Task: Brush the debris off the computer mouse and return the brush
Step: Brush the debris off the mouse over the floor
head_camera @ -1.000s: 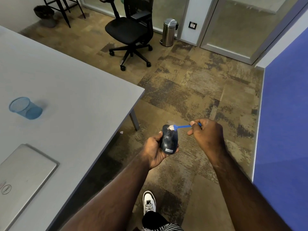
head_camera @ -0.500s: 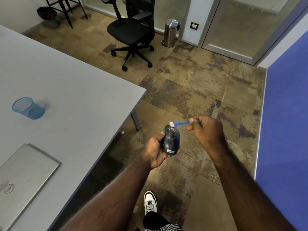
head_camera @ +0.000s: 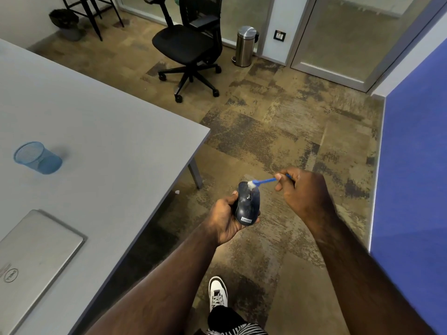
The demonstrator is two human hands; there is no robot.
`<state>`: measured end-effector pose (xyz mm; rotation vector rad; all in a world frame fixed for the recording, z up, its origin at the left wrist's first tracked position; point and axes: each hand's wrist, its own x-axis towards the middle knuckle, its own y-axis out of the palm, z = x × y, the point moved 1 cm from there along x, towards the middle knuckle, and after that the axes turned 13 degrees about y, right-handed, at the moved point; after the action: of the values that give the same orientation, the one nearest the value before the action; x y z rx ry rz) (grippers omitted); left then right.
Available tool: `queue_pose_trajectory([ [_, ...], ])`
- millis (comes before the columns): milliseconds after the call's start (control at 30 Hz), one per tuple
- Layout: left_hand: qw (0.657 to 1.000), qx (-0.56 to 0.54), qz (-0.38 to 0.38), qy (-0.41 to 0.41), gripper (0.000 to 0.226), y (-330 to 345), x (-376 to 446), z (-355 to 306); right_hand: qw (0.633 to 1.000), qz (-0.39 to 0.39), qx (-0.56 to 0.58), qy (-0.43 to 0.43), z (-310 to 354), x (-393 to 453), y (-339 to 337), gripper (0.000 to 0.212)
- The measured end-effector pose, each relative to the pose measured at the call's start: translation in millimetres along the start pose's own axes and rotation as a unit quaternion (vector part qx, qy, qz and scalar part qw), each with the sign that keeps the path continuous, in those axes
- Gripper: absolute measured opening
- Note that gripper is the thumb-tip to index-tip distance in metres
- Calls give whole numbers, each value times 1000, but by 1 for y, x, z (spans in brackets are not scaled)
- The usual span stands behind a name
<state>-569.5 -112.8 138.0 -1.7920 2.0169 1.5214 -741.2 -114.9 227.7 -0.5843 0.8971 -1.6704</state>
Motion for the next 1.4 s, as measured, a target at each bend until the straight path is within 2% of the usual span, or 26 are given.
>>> queue_pose_trajectory([
  [167, 1000, 10, -7, 1, 48, -2, 0, -1, 999, 41, -33, -15, -3, 3, -4, 13],
  [300, 1000, 6, -9, 0, 48, -3, 1, -1, 1000, 12, -3, -11, -3, 3, -8, 15],
  [400, 1000, 14, -7, 4, 47, -1, 1, -2, 998, 48, -16, -26, -3, -1, -5, 12],
  [533, 1000, 14, -11, 5, 47, -2, 1, -2, 1000, 12, 13, -18, -4, -2, -10, 14],
  [700, 1000, 5, -15, 10, 48, -2, 0, -3, 995, 86, -16, -50, -3, -12, -10, 12],
  [867, 1000, 0, -15, 13, 51, -3, 1, -2, 997, 24, 32, -66, -2, -16, -14, 12],
  [1033, 1000, -8, -15, 17, 50, -2, 2, -3, 993, 92, 10, -71, -5, -23, -8, 10],
  [1167, 1000, 1, -12, 17, 47, -2, 1, -4, 995, 38, 46, -77, -5, -25, -6, 11],
  [1300, 1000, 0, -8, 22, 47, -1, 1, -5, 989, 98, -14, -110, -2, -33, 1, 11],
  [1400, 1000, -1, -11, 26, 48, -2, 2, -7, 992, 71, 11, -106, -3, -36, -1, 12],
])
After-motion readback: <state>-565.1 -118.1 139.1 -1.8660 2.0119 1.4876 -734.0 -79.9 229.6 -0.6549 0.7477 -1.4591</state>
